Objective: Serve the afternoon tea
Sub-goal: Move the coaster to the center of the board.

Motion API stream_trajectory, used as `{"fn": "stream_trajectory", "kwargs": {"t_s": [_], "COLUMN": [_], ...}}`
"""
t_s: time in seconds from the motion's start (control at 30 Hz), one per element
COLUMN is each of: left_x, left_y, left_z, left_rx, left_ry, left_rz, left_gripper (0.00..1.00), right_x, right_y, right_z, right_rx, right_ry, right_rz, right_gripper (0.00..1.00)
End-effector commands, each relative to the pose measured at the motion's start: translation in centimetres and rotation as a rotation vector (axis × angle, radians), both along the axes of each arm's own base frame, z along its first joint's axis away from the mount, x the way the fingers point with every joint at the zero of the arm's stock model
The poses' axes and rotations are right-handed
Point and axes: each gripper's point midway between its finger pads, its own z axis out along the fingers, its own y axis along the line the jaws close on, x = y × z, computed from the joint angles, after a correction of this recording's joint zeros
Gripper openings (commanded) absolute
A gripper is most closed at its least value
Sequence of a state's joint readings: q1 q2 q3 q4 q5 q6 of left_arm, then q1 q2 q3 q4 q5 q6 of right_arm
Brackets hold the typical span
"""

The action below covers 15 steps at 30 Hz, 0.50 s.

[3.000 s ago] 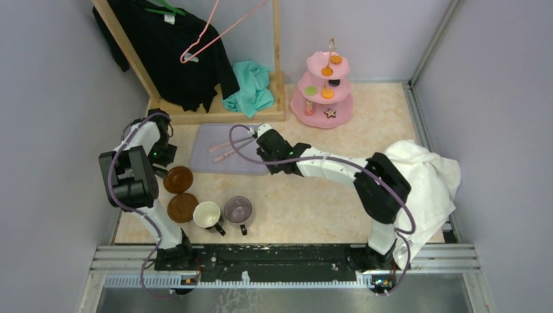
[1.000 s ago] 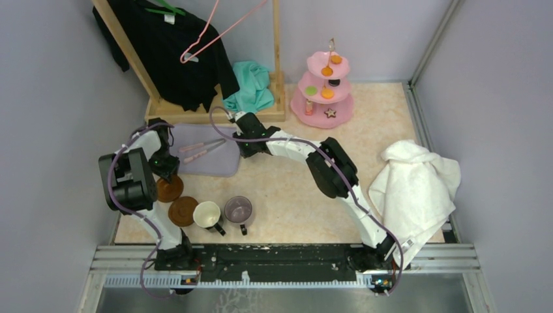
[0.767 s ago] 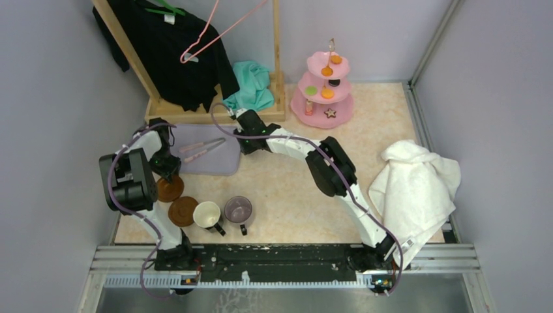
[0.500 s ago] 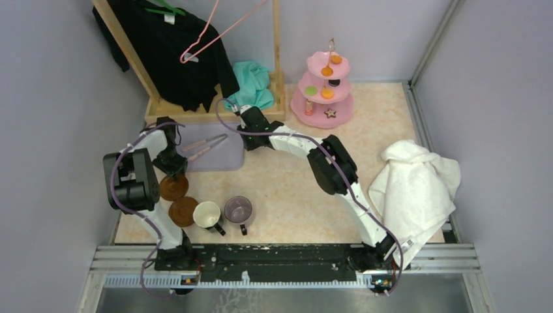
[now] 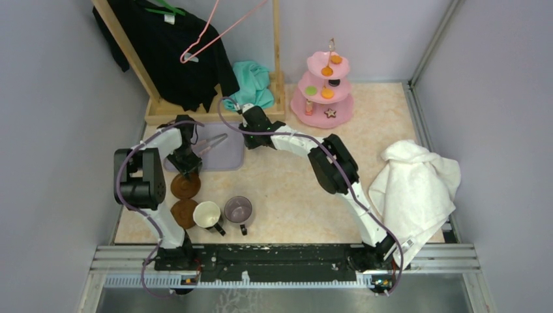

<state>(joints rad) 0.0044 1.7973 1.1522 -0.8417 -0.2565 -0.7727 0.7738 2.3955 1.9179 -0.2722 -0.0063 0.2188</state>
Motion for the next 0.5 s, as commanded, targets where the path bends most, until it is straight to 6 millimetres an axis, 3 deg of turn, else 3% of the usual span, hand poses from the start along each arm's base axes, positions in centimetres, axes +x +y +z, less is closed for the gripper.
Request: {"fn": "stream_trajectory", "kwargs": {"t_s": [0.0, 0.47], "left_x": [5.7, 8.6], "left_y": [-3.9, -10.7], "left_z": [-0.7, -0.5], "left_rx": [-0.112, -0.184], "left_ry": [-0.184, -0.278], "left_rz": [-0.064, -0.301], "left_gripper": [0.0, 0.0], "right_x": [1.0, -0.2], "right_y": [-1.4, -9.7], "right_z": [2.1, 5.4], "right_rx": [-0.007, -0.02], "right_ry": [-0.038, -0.096], "right_rz": [-0.047, -0.218], "right_gripper": [0.19, 0.2]}}
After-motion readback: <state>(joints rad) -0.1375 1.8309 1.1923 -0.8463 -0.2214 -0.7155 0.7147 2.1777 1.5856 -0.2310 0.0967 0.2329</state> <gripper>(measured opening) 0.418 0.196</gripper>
